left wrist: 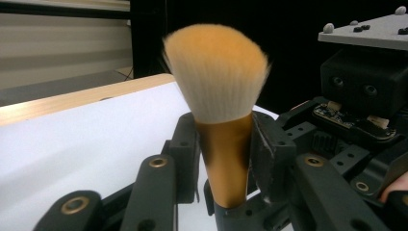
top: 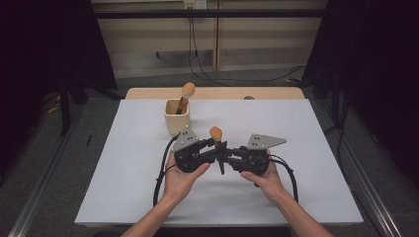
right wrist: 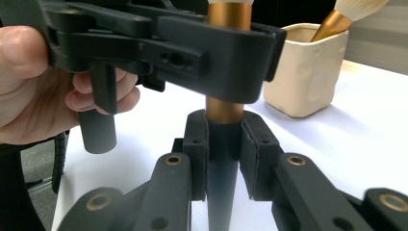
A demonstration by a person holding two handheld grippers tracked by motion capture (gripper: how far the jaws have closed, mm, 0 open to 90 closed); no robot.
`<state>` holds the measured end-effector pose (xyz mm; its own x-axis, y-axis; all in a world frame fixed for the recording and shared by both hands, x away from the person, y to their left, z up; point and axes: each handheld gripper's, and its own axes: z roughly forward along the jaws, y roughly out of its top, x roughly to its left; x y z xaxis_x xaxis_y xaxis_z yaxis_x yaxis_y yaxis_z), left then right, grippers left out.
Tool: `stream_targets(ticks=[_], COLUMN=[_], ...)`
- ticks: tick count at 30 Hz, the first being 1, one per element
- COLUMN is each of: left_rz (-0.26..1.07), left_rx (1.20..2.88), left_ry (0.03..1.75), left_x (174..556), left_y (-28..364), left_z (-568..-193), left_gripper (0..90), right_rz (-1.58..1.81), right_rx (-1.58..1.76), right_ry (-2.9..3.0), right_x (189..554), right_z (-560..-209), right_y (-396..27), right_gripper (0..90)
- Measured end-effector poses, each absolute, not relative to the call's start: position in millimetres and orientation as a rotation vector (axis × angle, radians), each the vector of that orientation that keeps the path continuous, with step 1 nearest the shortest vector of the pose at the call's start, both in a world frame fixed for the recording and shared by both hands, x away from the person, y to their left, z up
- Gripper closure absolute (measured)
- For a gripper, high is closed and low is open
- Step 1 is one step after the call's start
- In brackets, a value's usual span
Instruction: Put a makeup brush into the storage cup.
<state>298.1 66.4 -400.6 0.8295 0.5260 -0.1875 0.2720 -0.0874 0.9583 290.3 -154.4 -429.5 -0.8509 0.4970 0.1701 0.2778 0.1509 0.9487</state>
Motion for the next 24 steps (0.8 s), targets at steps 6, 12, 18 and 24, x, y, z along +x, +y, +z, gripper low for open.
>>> stream_targets(ticks=[6, 12, 18, 24], left_rz=[0.232, 0.251, 0.242, 0.238], left_rx=[1.686, 1.671, 1.676, 1.673], left_ry=[0.63, 0.603, 0.604, 0.614], left_x=[298.7, 296.8, 298.5, 301.0], left_y=[66.4, 66.0, 65.4, 69.4], left_z=[-400.8, -399.3, -400.6, -400.2], left_gripper=[68.9, 69.1, 69.4, 69.4], right_rz=[1.77, 1.781, 1.762, 1.744], right_rx=[0.766, 0.762, 0.773, 0.782], right_ry=[2.233, 2.221, 2.221, 2.228], right_x=[290.2, 289.6, 289.7, 289.2], right_z=[-429.9, -428.0, -428.5, -428.1], right_y=[-153.7, -154.0, -154.0, -153.0], right_gripper=[74.8, 74.3, 74.0, 67.9])
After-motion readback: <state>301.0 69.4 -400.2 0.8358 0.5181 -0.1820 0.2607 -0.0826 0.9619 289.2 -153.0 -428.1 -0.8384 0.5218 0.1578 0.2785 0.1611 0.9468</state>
